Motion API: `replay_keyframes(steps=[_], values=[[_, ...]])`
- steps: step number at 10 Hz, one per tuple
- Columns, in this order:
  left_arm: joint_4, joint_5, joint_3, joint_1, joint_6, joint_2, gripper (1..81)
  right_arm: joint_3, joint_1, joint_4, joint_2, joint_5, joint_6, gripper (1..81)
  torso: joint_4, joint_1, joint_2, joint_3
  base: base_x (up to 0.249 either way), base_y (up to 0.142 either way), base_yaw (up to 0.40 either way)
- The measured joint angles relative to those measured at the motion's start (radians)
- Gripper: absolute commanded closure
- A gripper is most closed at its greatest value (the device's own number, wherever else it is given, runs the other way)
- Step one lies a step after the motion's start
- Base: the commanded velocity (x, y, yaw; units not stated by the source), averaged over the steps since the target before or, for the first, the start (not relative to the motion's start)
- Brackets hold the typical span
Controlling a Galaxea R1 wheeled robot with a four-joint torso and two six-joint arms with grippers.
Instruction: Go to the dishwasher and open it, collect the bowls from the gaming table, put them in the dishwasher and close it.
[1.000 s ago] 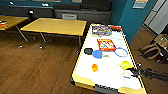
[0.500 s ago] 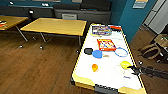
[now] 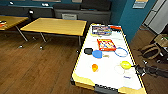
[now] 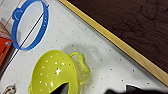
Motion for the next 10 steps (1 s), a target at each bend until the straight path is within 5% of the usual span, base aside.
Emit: replay_keyframes(steps=[3,10], values=[[0.0,0.001,-0.004,0.0,0.0,0.0,1.0,-0.016,0.057,0.008,0.02,0.001,0.028,1.0,0.0,0.0,0.0,0.0,0.0,0.0,0.0],[-0.003,0.003,-0.004,0.0,0.0,0.0,1.0,-0.021,0.019,0.016,0.049,0.008,0.047,1.0,0.0,0.0,0.0,0.0,0.0,0.0,0.0]])
